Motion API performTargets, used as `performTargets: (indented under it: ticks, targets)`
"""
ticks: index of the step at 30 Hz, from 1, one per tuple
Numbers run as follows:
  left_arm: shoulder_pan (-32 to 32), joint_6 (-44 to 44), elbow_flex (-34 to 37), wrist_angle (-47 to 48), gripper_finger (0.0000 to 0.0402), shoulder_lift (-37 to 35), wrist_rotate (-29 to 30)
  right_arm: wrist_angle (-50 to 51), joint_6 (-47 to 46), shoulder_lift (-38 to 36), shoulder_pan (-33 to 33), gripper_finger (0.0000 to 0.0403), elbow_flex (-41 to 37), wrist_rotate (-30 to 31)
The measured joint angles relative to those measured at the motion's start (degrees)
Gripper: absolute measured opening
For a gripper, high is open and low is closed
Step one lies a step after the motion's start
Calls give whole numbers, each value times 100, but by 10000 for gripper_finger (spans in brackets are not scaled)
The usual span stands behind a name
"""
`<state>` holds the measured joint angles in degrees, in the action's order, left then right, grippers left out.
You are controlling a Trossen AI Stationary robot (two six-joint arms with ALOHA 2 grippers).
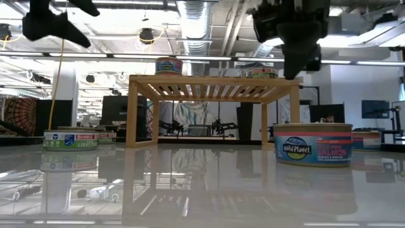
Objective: Stack canned seafood by type on shelf
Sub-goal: Put the blue-pink tuna can on the shelf aligned with the other blue-pink tuna cans
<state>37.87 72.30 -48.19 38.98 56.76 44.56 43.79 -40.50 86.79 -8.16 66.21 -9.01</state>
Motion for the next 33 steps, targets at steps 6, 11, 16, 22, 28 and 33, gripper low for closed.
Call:
performTargets:
  ticks: [6, 11, 16, 22, 28, 33]
  targets:
    - [-7, 436, 353, -99, 286, -204, -7, 666, -1115, -274, -497, 32, 3, 653]
    - [-56, 513, 450, -408, 286, -112, -36, 1301, -2664, -479, -1168, 24, 3, 1149]
    - [-450, -49, 455, -1212, 286, 219, -520, 1862, -4615, -512, -1887, 22, -214, 1533]
    - [-1147, -1028, 456, -2607, 286, 853, -1497, 1172, -6505, -726, -2778, 21, -957, 1724]
    - [-1552, -1566, 453, -3857, 286, 1504, -2076, 159, -8530, -1190, -3761, 22, -1799, 3361]
    - [-1851, -1634, 449, -4635, 286, 2070, -2570, -382, -8897, -999, -3843, 36, -1991, 3613]
